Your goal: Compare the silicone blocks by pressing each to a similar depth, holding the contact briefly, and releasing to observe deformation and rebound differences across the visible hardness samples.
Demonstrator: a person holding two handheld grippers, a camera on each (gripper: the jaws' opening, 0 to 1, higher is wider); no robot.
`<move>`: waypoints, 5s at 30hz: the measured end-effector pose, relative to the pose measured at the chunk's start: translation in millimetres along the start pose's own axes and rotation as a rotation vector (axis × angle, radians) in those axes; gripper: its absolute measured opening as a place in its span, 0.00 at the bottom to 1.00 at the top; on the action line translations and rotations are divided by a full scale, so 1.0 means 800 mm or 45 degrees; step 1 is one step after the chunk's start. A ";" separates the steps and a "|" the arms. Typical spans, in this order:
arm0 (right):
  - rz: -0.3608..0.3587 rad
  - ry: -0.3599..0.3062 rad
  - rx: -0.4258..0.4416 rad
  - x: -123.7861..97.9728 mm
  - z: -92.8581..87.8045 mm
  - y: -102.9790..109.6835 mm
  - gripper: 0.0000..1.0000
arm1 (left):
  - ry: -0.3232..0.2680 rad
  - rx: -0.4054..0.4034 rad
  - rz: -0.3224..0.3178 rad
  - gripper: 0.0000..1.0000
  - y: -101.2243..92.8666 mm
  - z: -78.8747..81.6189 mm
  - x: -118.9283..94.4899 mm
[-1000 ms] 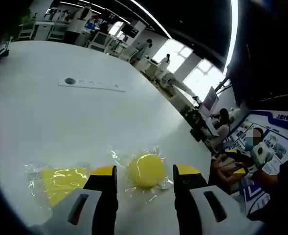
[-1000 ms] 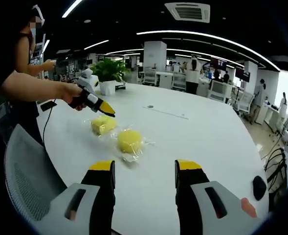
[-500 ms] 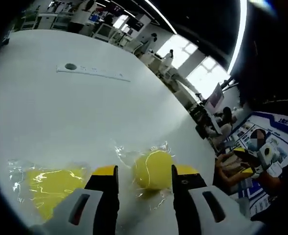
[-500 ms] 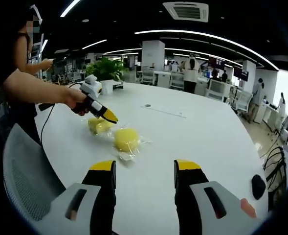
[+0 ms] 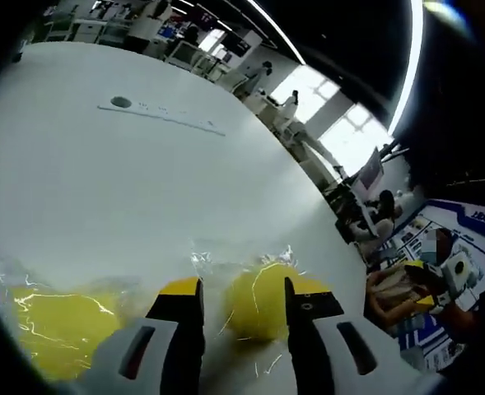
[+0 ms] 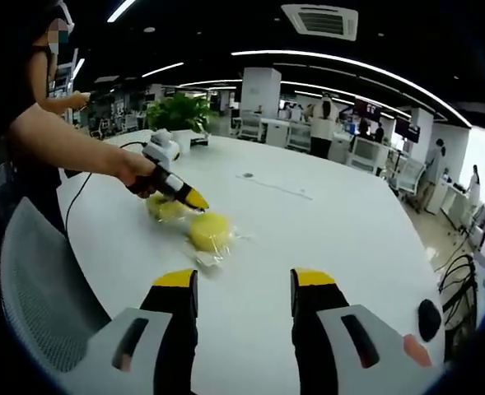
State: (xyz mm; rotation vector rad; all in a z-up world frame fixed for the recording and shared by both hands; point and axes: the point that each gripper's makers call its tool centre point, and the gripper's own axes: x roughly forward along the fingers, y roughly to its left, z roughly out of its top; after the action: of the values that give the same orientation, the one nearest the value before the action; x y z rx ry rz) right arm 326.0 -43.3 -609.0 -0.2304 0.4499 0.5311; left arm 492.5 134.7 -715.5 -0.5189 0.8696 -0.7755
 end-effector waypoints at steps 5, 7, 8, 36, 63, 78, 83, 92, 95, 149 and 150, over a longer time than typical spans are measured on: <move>-0.013 0.000 -0.017 -0.001 -0.002 -0.003 0.39 | -0.072 -0.160 0.001 0.30 0.009 0.011 0.006; -0.016 0.001 -0.015 -0.002 -0.004 -0.006 0.39 | -0.074 -0.164 0.003 0.27 0.011 0.012 0.009; -0.021 0.002 -0.011 -0.002 -0.005 -0.007 0.39 | -0.071 -0.168 0.005 0.26 0.012 0.012 0.011; -0.016 0.016 -0.005 -0.002 -0.013 0.000 0.37 | -0.111 0.165 -0.036 0.00 -0.034 0.006 -0.009; 0.050 -0.025 -0.023 -0.005 -0.004 0.039 0.37 | -0.270 0.831 -0.227 0.00 -0.126 -0.003 -0.118; 0.047 -0.043 -0.013 -0.014 -0.002 0.037 0.37 | -0.243 1.073 -0.223 0.00 -0.162 -0.017 -0.153; 0.054 -0.045 -0.016 -0.013 0.001 0.039 0.37 | -0.347 1.035 -0.237 0.00 -0.178 0.004 -0.180; 0.072 -0.055 -0.042 -0.010 0.012 0.046 0.37 | -0.520 1.012 -0.296 0.00 -0.209 0.035 -0.227; 0.072 -0.052 -0.046 -0.010 0.012 0.046 0.37 | -0.557 0.999 -0.308 0.00 -0.213 0.042 -0.234; 0.916 0.386 -0.742 0.096 0.205 0.165 0.47 | -0.624 0.974 -0.450 0.00 -0.253 0.064 -0.254; 0.933 0.394 -0.747 0.097 0.205 0.168 0.47 | -0.630 0.974 -0.448 0.00 -0.254 0.065 -0.254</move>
State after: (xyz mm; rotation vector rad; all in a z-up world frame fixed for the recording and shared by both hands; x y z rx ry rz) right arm 371.4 156.3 -514.6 -0.7299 0.6740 1.3592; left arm 374.5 172.1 -451.2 -0.1551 -0.0138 -1.1594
